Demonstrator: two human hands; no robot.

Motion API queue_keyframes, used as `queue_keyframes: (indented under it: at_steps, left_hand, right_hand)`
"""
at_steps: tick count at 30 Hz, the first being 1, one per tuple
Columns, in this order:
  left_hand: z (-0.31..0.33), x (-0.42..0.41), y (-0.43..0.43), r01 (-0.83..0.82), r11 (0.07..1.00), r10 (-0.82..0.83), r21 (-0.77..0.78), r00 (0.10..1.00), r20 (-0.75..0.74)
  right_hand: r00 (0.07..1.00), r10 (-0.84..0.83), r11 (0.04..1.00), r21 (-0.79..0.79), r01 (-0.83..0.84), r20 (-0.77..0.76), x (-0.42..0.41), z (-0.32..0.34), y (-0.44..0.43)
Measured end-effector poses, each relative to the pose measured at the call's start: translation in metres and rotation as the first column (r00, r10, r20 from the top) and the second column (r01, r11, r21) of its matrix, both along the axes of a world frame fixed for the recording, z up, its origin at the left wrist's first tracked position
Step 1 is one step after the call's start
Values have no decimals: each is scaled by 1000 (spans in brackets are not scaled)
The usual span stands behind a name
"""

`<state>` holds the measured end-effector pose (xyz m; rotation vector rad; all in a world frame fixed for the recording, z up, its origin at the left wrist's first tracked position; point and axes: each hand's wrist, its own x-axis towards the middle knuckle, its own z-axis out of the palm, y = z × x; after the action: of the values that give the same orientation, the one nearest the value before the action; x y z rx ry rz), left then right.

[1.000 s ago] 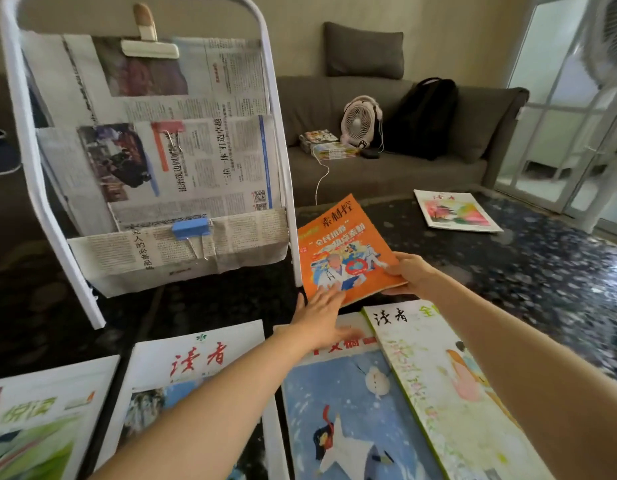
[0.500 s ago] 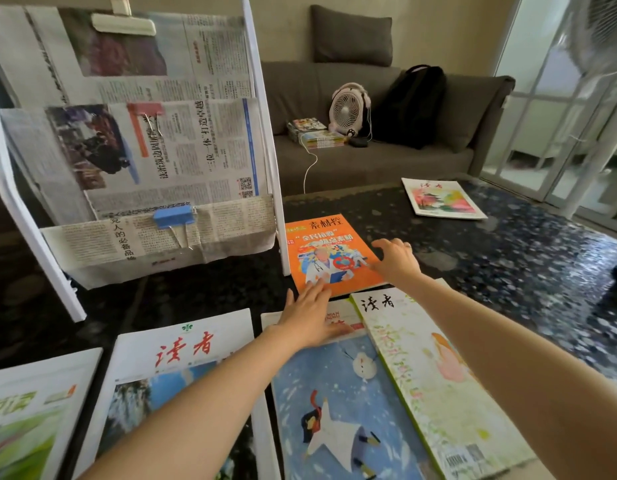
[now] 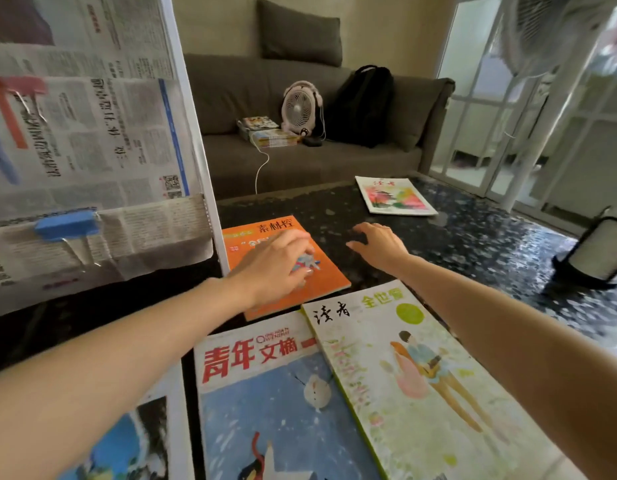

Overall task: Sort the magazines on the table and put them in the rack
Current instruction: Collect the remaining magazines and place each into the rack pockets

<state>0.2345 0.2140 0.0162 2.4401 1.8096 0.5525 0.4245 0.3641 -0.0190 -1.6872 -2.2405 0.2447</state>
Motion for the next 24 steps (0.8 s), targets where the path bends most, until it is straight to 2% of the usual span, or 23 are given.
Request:
queue_keyframes:
  at_steps: [9, 14, 18, 24]
  left_hand:
    - [-18, 1, 74, 0, 999, -1, 51, 1000, 9]
    - [-35, 7, 99, -21, 999, 22, -25, 998, 54]
    - [-44, 14, 116, -44, 993, 52, -106, 996, 70]
    - [-56, 15, 133, -51, 992, 66, -113, 989, 135]
  right_hand:
    - [993, -122, 990, -71, 122, -1, 19, -22, 93]
    - [985, -162, 972, -160, 170, 58, 22, -29, 118]
    - [984, -123, 969, -199, 148, 132, 14, -30, 132]
    - [973, -151, 935, -295, 198, 175, 2, -26, 160]
